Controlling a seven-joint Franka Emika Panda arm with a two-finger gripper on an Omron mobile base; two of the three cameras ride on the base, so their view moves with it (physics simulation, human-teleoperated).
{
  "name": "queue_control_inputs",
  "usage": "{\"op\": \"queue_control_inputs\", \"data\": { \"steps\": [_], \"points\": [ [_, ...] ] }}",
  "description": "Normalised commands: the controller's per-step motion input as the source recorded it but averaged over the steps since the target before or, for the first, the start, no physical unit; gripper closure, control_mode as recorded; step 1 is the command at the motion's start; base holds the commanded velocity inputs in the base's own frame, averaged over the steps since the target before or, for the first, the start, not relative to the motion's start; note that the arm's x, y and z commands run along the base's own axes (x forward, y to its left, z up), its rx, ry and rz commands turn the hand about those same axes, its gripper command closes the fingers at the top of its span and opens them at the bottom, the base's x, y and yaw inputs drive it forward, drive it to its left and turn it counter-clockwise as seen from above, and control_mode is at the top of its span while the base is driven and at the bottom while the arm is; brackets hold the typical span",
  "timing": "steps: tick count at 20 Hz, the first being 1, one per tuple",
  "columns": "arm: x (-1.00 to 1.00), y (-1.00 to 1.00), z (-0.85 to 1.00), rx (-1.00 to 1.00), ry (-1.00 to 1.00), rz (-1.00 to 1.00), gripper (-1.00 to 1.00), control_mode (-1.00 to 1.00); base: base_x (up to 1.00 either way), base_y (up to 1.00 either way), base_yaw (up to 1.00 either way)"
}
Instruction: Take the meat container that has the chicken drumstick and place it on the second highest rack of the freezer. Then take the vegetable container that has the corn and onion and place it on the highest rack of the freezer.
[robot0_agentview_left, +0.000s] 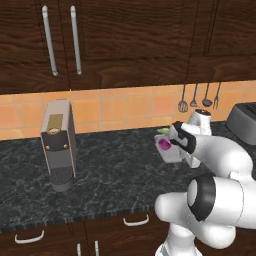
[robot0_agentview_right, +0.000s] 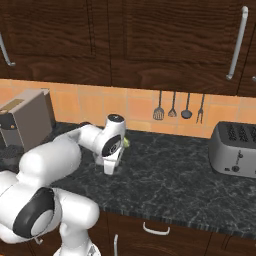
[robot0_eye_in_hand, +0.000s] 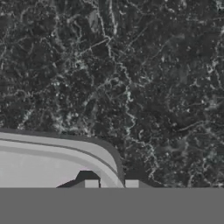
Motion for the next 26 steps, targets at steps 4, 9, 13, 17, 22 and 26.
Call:
{"op": "queue_control_inputs", "data": {
  "steps": [4,9,13,17,22,26],
  "points": [
    [-0.78,0.0,0.75,-0.02,-0.31,0.04,1.0,-1.0,0.0,0.0,0.0],
    [-0.98,0.0,0.78,-0.17,-0.26,0.08,1.0,-1.0,0.0,0.0,0.0],
    [-0.95,-0.01,0.71,-0.19,-0.1,0.1,1.0,-1.0,0.0,0.0,0.0],
    [-0.54,-0.3,0.76,-0.03,0.08,0.09,1.0,-1.0,0.0,0.0,0.0],
    [-0.09,-0.17,0.72,0.04,0.21,0.1,1.0,-1.0,0.0,0.0,0.0],
    [-0.35,-0.01,0.32,0.0,0.1,0.1,1.0,-1.0,0.0,0.0,0.0]
  ]
}}
